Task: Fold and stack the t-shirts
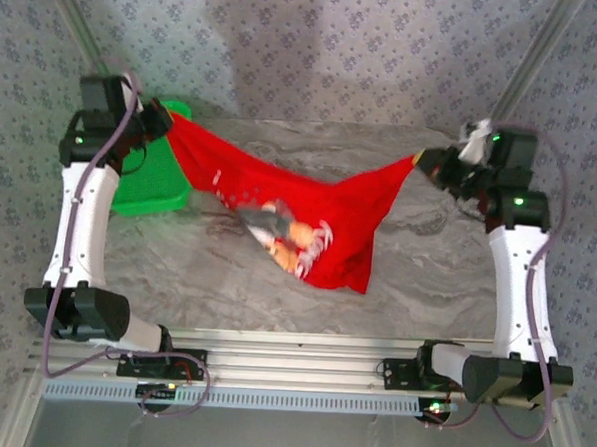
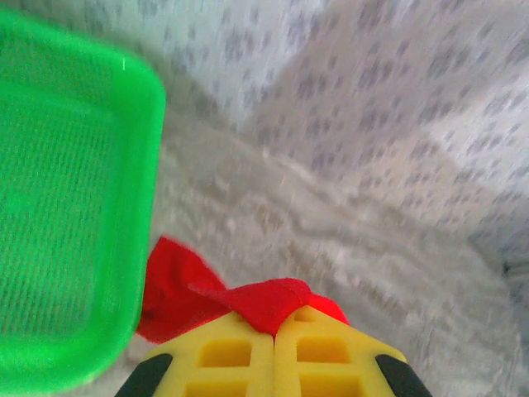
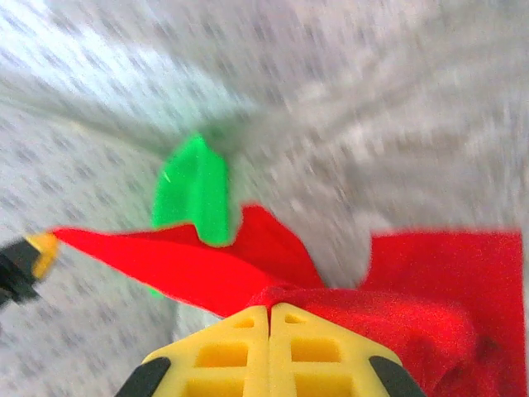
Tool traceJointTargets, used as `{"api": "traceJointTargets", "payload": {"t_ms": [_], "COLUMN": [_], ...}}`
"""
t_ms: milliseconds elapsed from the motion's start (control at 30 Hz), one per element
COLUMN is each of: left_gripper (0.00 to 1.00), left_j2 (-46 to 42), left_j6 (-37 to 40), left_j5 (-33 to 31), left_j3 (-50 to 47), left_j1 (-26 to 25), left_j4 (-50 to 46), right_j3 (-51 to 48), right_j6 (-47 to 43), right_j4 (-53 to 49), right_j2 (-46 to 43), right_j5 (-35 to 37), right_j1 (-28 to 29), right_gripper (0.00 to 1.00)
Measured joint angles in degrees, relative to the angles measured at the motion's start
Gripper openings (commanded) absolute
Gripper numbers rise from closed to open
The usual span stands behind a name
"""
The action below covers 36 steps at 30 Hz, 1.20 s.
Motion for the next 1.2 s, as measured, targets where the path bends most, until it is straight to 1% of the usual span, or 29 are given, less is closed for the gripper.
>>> {"api": "traceJointTargets", "payload": {"t_ms": [100, 167, 300, 400, 467, 667, 867, 1000, 1200], "left_gripper": [0.00, 0.00, 0.00, 0.00, 0.00, 0.00, 0.00, 0.00, 0.00], "left_j2": [3.85, 6.78, 12.15, 15.19, 15.82, 15.85, 18.12, 21.53, 30.84], "left_j6": [0.00, -0.02, -0.24, -1.07, -1.75, -4.66, -7.82, -9.79, -12.61], "left_j5": [0.35, 0.98, 2.45, 3.61, 4.59, 7.10, 9.09, 9.86, 10.93], "left_j3": [10.54, 18.32, 33.86, 44.24, 48.11, 50.45, 50.45, 50.99, 56.89], "left_j1": [1.11, 1.31, 1.29, 1.29, 1.29, 1.29, 1.27, 1.16, -0.28], "left_j4": [-1.70, -2.93, -5.60, -7.10, -7.28, -6.51, -3.69, -1.95, -0.35], "right_j3": [6.40, 10.78, 19.12, 24.17, 27.04, 36.79, 46.27, 49.57, 51.67], "right_j6": [4.94, 8.17, 13.18, 16.74, 18.95, 24.15, 26.49, 26.84, 26.53], "right_j4": [4.74, 7.43, 10.95, 12.72, 13.51, 15.47, 16.26, 16.26, 16.17], "right_j2": [1.92, 3.96, 7.96, 9.38, 9.64, 10.99, 16.24, 21.29, 30.40], "right_j5": [-3.32, -5.07, -7.39, -8.90, -9.60, -10.91, -11.30, -11.41, -11.54], "right_j1": [-5.62, -8.07, -10.12, -11.45, -12.63, -15.65, -16.04, -15.98, -14.14], "right_gripper": [0.00, 0.00, 0.00, 0.00, 0.00, 0.00, 0.00, 0.00, 0.00]}}
